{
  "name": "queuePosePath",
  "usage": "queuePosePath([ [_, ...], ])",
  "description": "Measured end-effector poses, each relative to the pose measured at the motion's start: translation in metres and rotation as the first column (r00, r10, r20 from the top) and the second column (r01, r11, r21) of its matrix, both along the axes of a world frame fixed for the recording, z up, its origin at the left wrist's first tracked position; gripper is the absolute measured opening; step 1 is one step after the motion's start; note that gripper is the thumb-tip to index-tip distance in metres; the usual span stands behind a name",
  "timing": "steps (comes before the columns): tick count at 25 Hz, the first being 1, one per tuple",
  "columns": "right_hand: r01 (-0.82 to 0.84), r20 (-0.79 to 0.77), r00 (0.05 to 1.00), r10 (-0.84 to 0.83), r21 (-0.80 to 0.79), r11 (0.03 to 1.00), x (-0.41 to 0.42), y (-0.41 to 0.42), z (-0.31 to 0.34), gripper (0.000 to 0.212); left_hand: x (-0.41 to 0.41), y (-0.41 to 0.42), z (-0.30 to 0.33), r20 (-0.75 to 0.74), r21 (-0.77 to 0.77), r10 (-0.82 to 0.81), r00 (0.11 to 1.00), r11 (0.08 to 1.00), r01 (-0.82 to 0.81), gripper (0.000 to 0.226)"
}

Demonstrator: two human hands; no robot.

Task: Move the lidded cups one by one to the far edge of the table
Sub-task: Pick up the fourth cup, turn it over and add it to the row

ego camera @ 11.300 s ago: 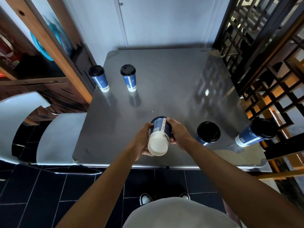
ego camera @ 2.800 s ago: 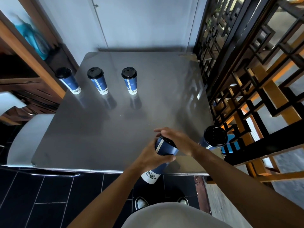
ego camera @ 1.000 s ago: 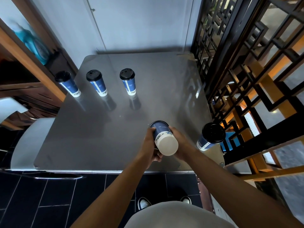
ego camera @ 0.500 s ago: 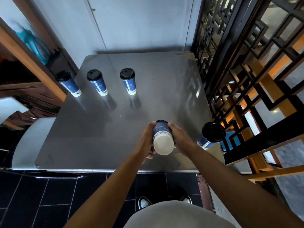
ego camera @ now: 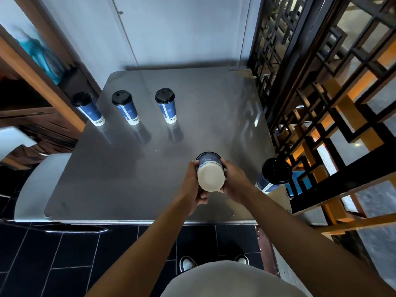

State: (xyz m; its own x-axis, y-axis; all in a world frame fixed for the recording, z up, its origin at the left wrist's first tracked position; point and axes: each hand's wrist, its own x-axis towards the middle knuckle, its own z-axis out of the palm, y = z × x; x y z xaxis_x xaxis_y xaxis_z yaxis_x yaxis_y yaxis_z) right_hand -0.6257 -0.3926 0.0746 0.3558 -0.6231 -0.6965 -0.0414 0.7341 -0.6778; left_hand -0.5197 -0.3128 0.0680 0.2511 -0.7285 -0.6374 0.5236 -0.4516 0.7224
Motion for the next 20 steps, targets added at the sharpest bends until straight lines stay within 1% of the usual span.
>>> queuePosePath([
  [2, -0.012, -0.004, 1.0, 0.012, -0.02, 1.0, -0.002, -0.003, 0.004, 0.041, 0.003, 0.001, -0.002, 0.043, 0.067, -0.012, 0.999, 0.998, 0.01, 0.059],
  [4, -0.044, -0.038, 0.998, 0.042, -0.054, 0.998, -0.005, -0.004, 0.004, 0.041, 0.009, 0.003, -0.002, 0.085, 0.144, -0.063, 0.994, 0.988, 0.051, 0.057],
  [6, -0.102, -0.078, 0.993, 0.094, -0.113, 0.988, -0.005, -0.004, 0.002, 0.04, 0.015, 0.004, -0.001, 0.104, 0.177, -0.147, 0.984, 0.976, 0.127, 0.067],
  [8, -0.173, -0.115, 0.981, 0.154, -0.184, 0.968, -0.003, -0.003, -0.003, 0.041, 0.017, 0.003, 0.004, 0.095, 0.165, -0.256, 0.962, 0.957, 0.238, 0.082],
  [10, -0.214, -0.13, 0.973, 0.188, -0.225, 0.951, -0.002, -0.001, -0.005, 0.045, 0.015, 0.003, 0.008, 0.075, 0.147, -0.301, 0.951, 0.946, 0.288, 0.083],
  [12, -0.195, -0.131, 0.977, 0.17, -0.21, 0.958, -0.003, -0.002, -0.004, 0.045, 0.013, 0.003, 0.007, 0.048, 0.131, -0.226, 0.973, 0.967, 0.218, 0.077],
  [15, -0.142, -0.057, 0.989, 0.135, -0.148, 0.979, -0.006, 0.002, -0.001, 0.038, 0.012, 0.002, 0.0, -0.015, 0.085, -0.077, 0.997, 0.993, 0.078, 0.061],
  [17, -0.126, -0.028, 0.992, 0.123, -0.132, 0.983, -0.005, 0.006, -0.001, 0.036, 0.012, 0.001, -0.005, -0.038, 0.06, -0.039, 0.999, 0.997, 0.041, 0.058],
  [20, -0.103, -0.013, 0.995, 0.102, -0.138, 0.985, -0.003, 0.008, -0.003, 0.034, 0.008, 0.003, -0.005, -0.082, 0.034, -0.03, 0.996, 0.999, 0.033, 0.062],
])
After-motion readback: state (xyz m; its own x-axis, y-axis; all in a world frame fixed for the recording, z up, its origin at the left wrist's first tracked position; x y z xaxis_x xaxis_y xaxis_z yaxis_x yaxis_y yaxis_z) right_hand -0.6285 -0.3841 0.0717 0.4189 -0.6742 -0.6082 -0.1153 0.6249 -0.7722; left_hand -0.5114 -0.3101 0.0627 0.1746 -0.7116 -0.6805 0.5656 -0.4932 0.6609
